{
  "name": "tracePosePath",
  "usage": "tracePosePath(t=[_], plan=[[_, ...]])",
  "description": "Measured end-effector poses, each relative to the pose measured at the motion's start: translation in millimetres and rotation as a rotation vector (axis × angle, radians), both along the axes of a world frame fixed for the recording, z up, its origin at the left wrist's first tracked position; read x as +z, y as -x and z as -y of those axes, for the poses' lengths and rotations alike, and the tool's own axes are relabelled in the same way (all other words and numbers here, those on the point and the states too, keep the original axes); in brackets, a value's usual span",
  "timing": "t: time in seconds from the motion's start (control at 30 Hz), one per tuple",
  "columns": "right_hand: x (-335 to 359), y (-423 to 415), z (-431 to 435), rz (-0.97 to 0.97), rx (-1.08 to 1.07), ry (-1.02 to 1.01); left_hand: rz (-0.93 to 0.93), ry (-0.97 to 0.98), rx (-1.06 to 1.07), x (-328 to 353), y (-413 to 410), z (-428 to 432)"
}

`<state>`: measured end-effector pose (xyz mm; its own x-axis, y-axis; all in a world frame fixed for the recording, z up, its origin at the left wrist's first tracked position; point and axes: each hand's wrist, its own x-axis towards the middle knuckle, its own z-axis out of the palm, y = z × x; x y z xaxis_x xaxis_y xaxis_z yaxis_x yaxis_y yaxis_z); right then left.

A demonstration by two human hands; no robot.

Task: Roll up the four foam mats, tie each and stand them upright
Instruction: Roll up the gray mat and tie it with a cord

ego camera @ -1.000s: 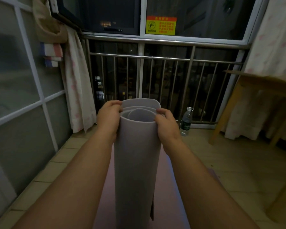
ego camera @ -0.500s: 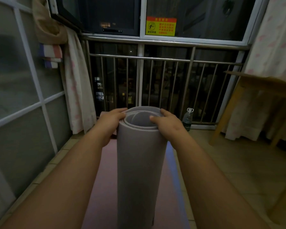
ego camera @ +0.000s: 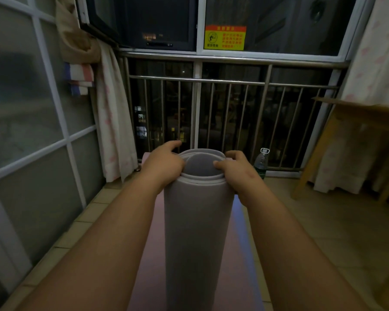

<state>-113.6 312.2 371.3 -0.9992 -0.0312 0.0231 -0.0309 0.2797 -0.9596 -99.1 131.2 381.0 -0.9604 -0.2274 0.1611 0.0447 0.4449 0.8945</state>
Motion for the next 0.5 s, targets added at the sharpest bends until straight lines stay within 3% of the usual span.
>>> tracePosePath(t=[0.13,0.33,0.5], plan=[[-2.8,-0.8,0.5,0.02,-0.015,0.137,0.064,-0.118,-0.025,-7.2,2.6,2.8],[-11.8,-4.8,19.8,-0.053,-0.077,0.303,0.037,-0.487,-0.011,-12.4,-2.6,2.9],[-19.3,-19.5,27.0,-0.167,0.063,0.313,0.002,-0.57,0.059,-17.1,-2.6,17.5]])
